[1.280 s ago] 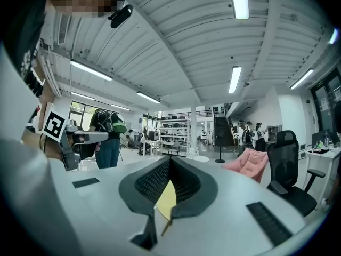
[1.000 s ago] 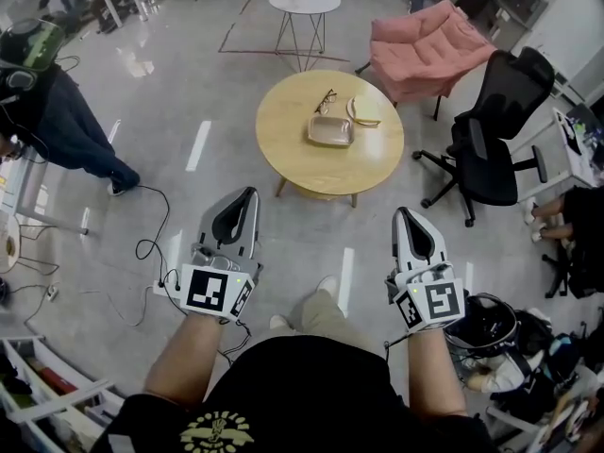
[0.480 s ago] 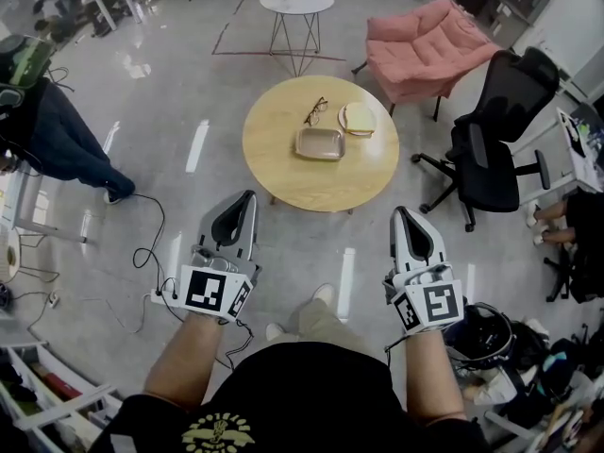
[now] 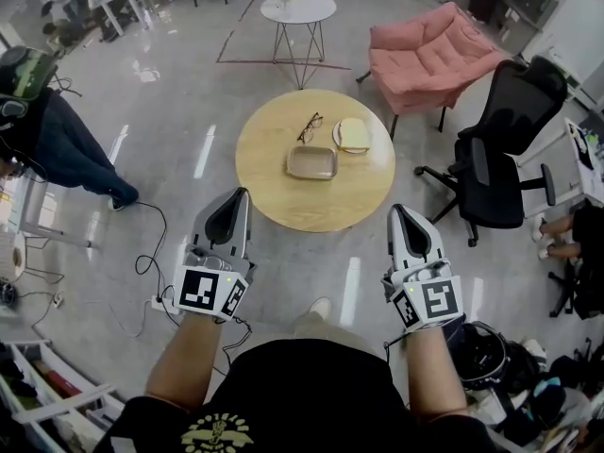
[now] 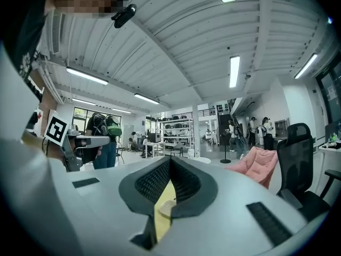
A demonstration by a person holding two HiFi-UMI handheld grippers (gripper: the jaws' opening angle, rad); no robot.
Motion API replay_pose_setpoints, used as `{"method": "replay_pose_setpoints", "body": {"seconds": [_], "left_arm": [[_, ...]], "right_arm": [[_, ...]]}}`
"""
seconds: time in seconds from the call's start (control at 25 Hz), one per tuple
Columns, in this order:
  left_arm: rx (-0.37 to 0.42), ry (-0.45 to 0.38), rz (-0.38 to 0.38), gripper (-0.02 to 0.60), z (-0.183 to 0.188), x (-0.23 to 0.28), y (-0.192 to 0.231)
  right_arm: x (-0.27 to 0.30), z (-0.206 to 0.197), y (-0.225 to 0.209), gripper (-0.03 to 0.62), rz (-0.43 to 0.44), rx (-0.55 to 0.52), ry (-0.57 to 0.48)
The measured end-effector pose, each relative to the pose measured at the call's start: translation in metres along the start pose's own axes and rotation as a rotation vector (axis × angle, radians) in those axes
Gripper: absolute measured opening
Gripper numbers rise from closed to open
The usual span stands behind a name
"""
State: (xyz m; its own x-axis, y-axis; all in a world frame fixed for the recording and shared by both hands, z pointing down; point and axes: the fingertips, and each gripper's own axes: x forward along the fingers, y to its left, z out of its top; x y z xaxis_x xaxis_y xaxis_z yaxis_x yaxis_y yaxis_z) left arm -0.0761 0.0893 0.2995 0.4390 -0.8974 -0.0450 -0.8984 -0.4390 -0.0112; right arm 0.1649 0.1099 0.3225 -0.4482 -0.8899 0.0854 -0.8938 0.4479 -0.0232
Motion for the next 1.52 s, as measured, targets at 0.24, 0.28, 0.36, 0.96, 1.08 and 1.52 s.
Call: {"method": "replay_pose_setpoints", "body": {"seconds": [0.24,0.28,0.36,0.96,1.08,1.52], "left_arm": [[-0.031,-0.002,0.041,0.015,0.002,0.009,-0.002],[-0.034,0.006,0.045,0.015,0.001,0.008,-0.001],[-0.033,0.014,0.054,0.015,0.001,0.006,0.001],[0.012,0.054,0.022,0.015,-0.008,0.013,0.021],[0.037,0.074,0.015,0.015,-0.019,0.023,0.03],[0.029,0.094,-0.022,0.015,-0.035,0.056,0.062]], "right_arm": [[0.013,0.005,-0.023,0.014,0.028,-0.002,-0.006],[0.015,0.005,-0.025,0.014,0.032,0.007,-0.006],[0.018,0.005,-0.026,0.014,0.042,0.014,-0.005],[0.036,-0.006,-0.025,0.014,0.013,0.027,0.012],[0.05,-0.012,-0.025,0.014,0.0,0.03,0.018],[0.094,-0.012,-0.03,0.014,-0.037,0.032,0.024]]}}
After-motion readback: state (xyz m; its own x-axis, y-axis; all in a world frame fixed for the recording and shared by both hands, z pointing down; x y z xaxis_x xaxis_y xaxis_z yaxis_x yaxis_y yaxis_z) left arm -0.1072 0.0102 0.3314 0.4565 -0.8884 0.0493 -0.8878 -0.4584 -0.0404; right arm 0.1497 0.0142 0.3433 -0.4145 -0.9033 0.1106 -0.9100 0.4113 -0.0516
